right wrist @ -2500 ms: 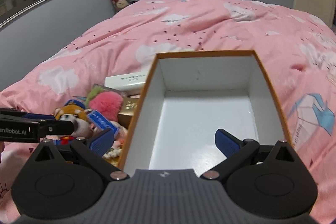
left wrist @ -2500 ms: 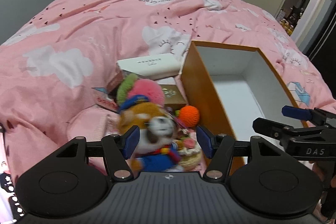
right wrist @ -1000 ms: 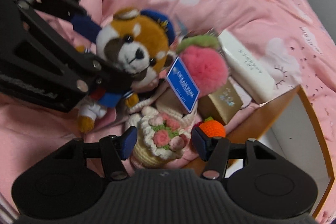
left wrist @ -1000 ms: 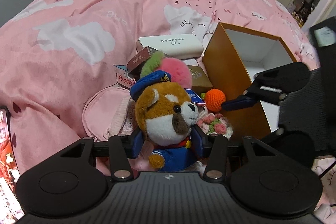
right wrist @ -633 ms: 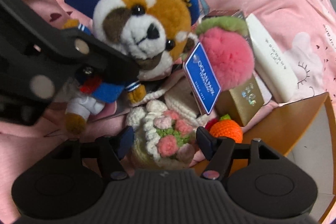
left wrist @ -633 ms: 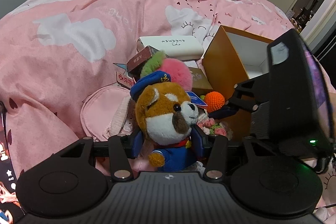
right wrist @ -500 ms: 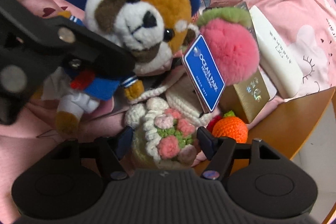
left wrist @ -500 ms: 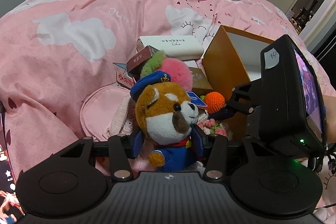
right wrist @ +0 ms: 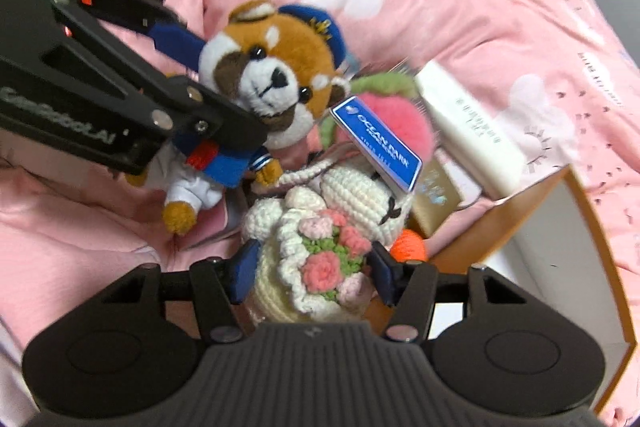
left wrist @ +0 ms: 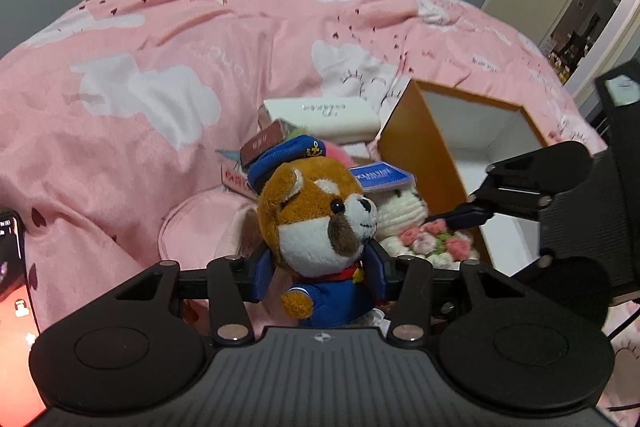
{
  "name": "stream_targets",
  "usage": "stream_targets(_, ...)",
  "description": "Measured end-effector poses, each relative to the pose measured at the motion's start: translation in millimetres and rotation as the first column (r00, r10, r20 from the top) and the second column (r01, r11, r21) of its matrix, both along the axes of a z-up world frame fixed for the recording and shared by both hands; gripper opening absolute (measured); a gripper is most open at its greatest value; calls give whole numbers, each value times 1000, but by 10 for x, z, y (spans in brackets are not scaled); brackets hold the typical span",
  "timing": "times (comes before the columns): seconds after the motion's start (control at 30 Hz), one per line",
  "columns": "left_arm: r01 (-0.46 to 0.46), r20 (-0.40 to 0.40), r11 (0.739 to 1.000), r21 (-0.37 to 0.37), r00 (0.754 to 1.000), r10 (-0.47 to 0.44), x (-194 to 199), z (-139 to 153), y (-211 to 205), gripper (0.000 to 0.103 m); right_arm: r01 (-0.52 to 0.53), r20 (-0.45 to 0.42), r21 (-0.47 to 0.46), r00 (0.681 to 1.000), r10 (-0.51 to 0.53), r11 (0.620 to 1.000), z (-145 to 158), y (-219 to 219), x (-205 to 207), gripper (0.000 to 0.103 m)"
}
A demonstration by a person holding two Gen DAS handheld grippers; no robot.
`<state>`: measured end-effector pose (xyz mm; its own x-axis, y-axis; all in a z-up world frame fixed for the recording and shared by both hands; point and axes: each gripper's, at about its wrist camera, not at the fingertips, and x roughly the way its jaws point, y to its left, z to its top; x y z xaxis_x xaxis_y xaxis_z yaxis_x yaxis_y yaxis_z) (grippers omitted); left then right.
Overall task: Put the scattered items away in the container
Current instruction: 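Grasp the crocheted bunny with bouquet in the right gripper and lift it, then carry the panda plush in the left gripper while the right gripper carries the bunny into the box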
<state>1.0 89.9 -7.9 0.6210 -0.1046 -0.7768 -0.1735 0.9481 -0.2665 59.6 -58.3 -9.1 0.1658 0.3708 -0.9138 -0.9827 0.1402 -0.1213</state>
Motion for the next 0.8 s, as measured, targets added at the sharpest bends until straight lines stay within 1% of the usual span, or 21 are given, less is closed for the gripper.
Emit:
stream_targets(0.13, -6, 44, 1000, 8, 999, 6, 2, 139, -23, 54, 58, 7, 87, 998, -59, 995, 242, -175, 38, 61)
stream_targets(0.27, -19, 84, 1000, 18, 996, 17, 11, 276, -45, 53, 112, 24, 173, 993, -118, 978, 516, -255, 111, 61)
stream_targets(0.43, -20, 120, 999, 36, 993, 16, 43, 407, -99, 53, 173, 77, 257, 977, -199, 951, 700, -499, 47, 61)
stream_targets(0.47, -20, 125, 999, 39, 992, 15, 50, 428, -112, 53, 187, 82, 273, 973, -216, 944, 673, -534, 35, 61)
stream_targets(0.53, -16, 134, 999, 46, 991, 10, 68, 463, -140, 53, 212, 93, 295, 964, -249, 932, 750, -570, 86, 61)
stream_targets(0.6, -5, 141, 999, 52, 990, -3, 92, 495, -178, 53, 235, 105, 308, 955, -278, 922, 897, -723, 47, 61)
stream_targets(0.8, 52, 176, 997, 57, 982, -61, 183, 627, -347, 53, 302, 119, 315, 928, -353, 900, 868, -906, 151, 61)
